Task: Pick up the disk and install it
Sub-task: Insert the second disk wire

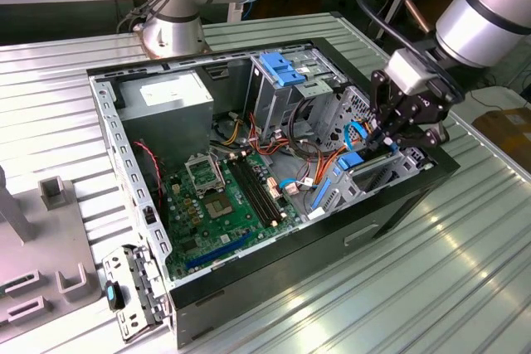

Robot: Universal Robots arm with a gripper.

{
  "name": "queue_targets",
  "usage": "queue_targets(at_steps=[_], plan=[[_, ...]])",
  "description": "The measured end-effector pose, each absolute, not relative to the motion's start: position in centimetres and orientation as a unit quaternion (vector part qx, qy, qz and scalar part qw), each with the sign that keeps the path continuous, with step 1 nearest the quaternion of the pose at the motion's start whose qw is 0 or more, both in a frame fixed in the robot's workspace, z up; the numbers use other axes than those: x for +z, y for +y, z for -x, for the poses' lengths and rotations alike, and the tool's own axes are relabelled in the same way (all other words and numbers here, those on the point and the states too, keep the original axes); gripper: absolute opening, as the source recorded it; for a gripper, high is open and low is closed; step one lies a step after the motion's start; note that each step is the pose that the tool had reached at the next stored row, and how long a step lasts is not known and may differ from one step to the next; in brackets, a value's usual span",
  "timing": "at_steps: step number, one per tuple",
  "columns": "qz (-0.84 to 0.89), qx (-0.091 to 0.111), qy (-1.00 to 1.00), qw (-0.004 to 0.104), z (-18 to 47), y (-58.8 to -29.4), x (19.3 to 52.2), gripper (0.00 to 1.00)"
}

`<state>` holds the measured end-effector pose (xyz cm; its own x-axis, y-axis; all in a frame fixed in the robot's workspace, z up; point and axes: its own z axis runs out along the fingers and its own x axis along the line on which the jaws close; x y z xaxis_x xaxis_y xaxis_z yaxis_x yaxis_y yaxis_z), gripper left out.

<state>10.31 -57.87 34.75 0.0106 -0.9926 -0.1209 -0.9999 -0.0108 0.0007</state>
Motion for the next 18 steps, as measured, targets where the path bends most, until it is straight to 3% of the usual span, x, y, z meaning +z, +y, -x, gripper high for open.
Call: queue_targets(at_steps=[18], plan=[[0.709,0.053,0.701,0.052,-10.31,-58.14,34.23,0.16]])
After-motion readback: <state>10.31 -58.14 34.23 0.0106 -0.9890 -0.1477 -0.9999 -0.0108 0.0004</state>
